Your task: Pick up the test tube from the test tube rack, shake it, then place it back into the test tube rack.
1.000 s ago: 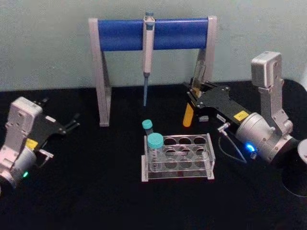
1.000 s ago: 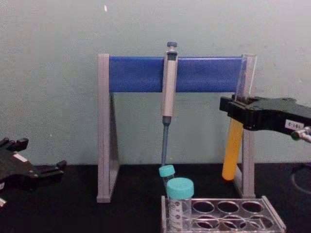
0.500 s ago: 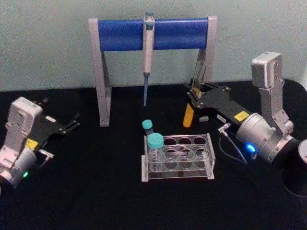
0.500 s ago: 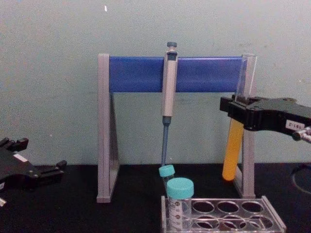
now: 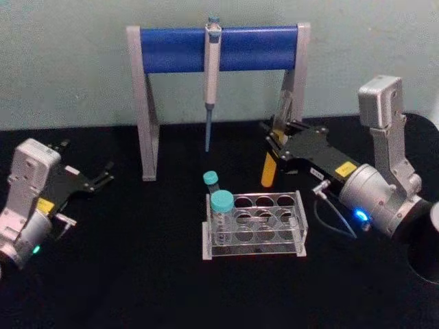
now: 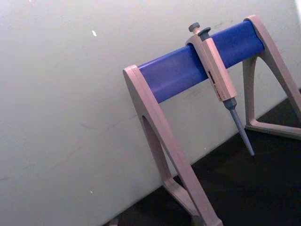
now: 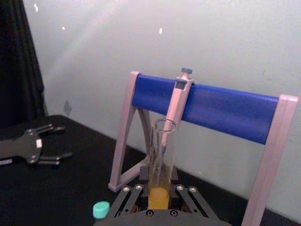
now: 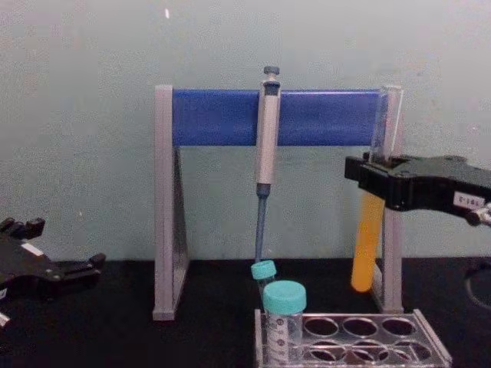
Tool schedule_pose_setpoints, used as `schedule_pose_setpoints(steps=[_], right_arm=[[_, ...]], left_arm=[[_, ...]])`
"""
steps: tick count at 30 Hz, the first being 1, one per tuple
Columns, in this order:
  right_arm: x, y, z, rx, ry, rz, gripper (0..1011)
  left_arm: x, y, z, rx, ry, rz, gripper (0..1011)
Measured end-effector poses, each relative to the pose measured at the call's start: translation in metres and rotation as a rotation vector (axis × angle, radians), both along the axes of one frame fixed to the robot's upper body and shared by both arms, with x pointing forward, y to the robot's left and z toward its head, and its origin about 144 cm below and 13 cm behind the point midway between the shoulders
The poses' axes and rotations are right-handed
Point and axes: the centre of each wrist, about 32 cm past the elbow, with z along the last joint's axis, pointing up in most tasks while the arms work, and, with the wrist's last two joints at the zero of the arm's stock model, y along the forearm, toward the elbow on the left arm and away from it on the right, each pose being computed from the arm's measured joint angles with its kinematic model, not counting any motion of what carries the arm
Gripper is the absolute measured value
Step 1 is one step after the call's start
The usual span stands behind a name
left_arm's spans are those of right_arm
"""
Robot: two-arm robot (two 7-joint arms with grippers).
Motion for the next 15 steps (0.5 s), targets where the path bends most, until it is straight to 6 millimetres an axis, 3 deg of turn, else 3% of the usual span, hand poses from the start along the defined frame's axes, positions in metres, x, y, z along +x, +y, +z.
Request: schedule_pose_setpoints(steps=[15], right_arm=[[-0.0088, -0.0030, -0.0033, -0.040, 0.032, 0.034, 233]], left_arm=[[0.0000, 0.0000, 0.0000, 0.000, 0.000, 0.000, 1001]])
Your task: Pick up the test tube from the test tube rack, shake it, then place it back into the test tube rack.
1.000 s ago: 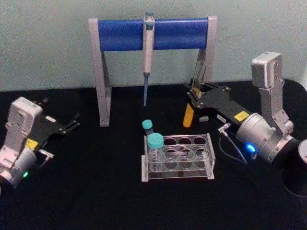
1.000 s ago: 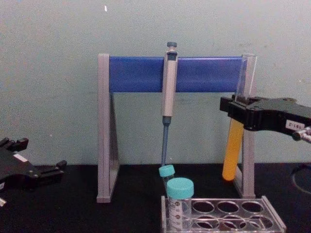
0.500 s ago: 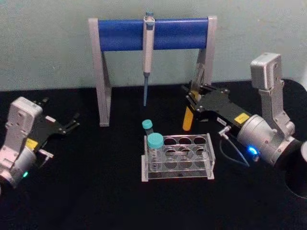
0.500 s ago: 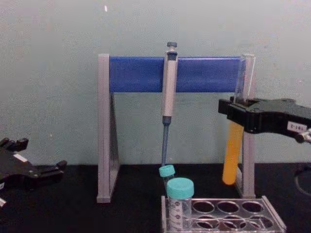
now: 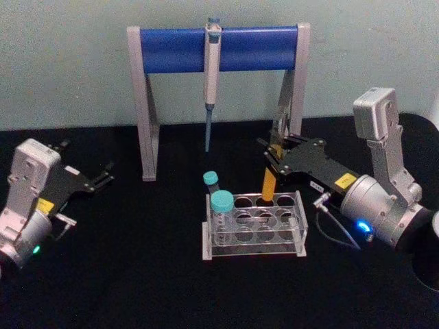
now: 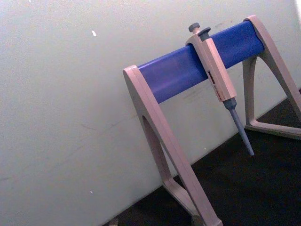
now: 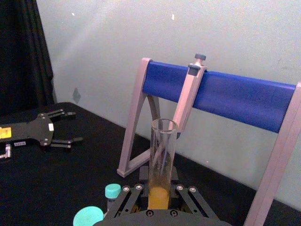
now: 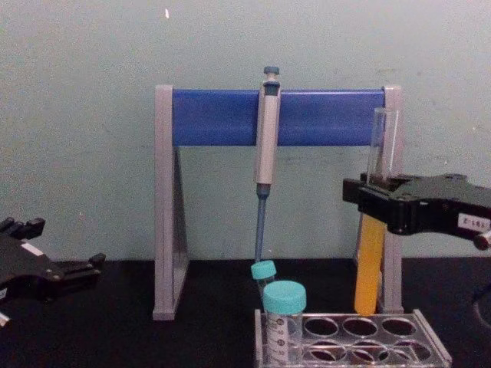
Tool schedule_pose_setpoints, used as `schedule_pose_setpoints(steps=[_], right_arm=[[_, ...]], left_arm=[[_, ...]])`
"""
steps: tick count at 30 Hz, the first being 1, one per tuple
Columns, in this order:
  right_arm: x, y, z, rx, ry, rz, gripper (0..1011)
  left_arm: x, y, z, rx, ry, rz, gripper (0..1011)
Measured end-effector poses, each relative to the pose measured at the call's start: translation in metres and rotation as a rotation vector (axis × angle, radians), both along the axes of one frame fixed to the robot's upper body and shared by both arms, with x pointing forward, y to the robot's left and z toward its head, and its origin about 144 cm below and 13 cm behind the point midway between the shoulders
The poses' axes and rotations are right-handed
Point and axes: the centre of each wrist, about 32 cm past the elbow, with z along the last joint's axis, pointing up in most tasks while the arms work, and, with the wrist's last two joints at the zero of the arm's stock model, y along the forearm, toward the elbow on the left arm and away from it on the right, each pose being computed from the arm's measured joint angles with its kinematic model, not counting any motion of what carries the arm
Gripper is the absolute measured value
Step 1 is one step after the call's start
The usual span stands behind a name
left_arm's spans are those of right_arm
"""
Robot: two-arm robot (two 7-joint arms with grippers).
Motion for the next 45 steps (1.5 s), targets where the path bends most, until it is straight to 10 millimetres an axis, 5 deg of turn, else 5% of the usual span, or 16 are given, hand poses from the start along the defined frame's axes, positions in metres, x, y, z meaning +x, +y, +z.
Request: schedule_pose_setpoints(steps=[45], right_arm=[[0.004, 0.005, -0.028, -0.026, 0.072, -0.020, 232]], left_arm=[[0.000, 0.000, 0.000, 0.000, 0.000, 0.000, 1002]])
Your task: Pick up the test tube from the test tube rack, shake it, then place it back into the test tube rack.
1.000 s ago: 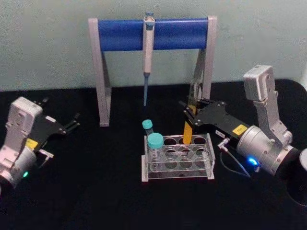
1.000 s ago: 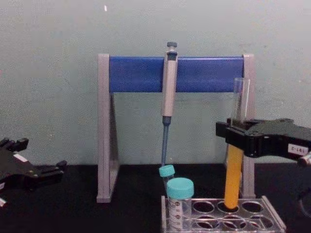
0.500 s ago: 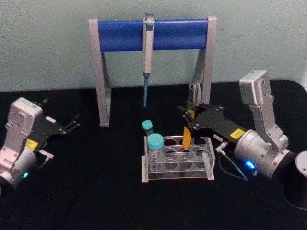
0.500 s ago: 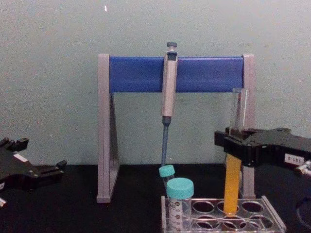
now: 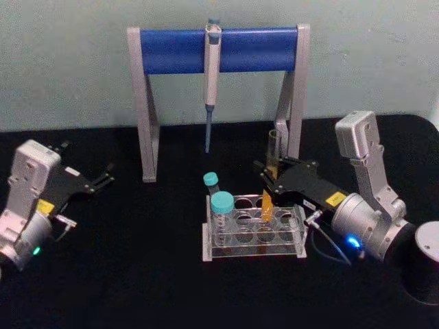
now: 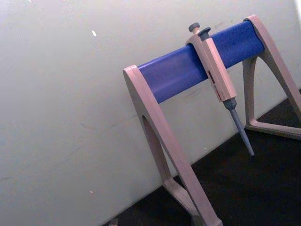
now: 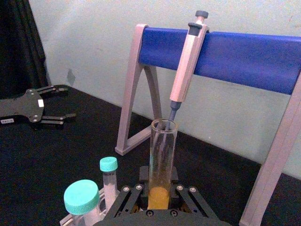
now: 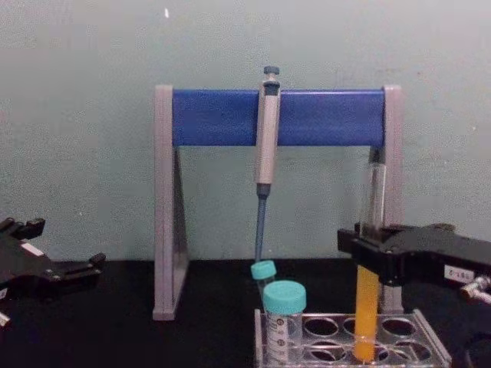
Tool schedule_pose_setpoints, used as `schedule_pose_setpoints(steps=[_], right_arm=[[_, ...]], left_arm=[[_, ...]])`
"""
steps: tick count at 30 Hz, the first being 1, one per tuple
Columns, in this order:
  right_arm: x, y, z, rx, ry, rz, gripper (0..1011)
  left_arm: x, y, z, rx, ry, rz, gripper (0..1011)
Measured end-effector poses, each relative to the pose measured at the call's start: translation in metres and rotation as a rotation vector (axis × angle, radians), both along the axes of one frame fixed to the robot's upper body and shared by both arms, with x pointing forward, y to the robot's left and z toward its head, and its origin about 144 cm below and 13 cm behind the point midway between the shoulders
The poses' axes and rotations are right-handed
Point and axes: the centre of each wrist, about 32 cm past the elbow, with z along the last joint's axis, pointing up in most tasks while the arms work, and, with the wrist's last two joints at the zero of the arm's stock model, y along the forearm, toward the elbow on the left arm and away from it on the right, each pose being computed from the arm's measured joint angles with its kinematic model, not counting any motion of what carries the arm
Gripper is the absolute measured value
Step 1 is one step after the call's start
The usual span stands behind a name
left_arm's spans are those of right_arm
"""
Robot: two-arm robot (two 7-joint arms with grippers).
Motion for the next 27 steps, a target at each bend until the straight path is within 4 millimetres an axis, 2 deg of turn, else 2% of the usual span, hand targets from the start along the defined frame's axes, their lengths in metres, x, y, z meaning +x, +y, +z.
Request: schedule_pose_setpoints(steps=[27], right_arm=[[-0.004, 0.003, -0.016, -0.024, 0.048, -0.003, 233]], left_arm=[[0.000, 0.000, 0.000, 0.000, 0.000, 0.000, 1001]])
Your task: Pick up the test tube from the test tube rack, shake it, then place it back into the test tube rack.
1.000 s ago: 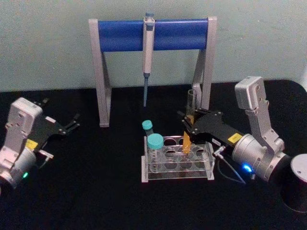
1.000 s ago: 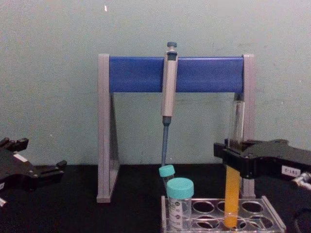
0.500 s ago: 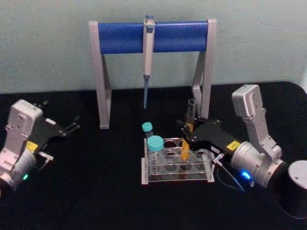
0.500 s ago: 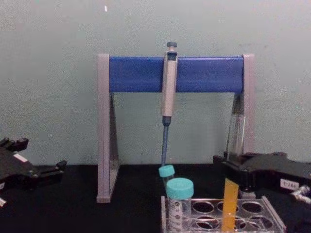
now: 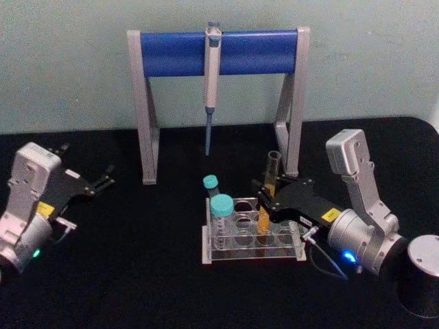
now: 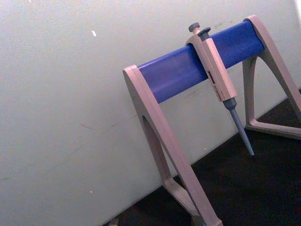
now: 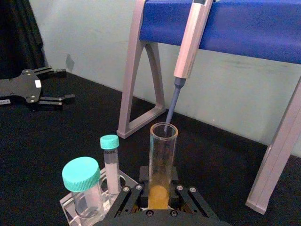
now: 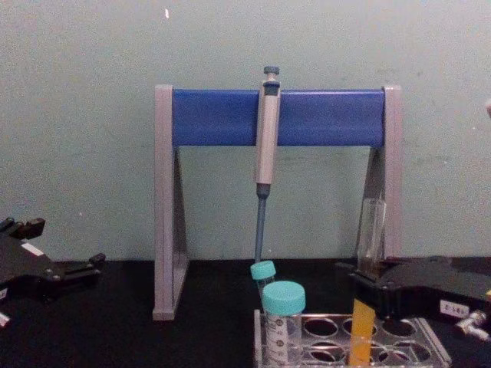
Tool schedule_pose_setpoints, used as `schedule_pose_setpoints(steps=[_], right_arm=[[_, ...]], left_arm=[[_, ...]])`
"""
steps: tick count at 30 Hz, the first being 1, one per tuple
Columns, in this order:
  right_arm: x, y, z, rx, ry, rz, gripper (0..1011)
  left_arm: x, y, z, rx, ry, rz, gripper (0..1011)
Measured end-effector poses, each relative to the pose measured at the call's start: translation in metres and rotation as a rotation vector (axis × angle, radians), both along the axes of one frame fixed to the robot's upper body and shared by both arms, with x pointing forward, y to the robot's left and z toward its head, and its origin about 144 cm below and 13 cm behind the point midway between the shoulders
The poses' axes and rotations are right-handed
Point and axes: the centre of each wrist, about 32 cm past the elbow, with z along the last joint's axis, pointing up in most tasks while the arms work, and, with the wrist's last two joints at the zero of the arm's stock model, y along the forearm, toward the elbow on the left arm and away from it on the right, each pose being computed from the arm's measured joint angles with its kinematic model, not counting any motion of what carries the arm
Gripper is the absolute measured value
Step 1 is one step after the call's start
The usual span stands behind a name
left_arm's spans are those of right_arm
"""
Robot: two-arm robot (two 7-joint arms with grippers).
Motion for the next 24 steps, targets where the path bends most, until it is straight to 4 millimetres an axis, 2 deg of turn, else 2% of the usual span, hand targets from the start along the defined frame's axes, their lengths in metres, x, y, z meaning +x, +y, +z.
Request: schedule_pose_setpoints(steps=[14, 17, 24], right_arm=[[-0.0003, -0.0001, -0.0001, -0.003, -0.002, -0.001, 232], [-0.0003, -0.0001, 0.0002, -0.002, -0.003, -0.001, 298], [-0.0001, -0.0001, 0.0005, -0.002, -0.003, -0.001, 534]], left_arm=[[0.0000, 0.0000, 0.0000, 0.000, 0.000, 0.000, 1001], [0.0000, 0.0000, 0.0000, 0.000, 0.000, 0.000, 1001], [0.0000, 0.0000, 0.0000, 0.000, 0.000, 0.000, 1001]])
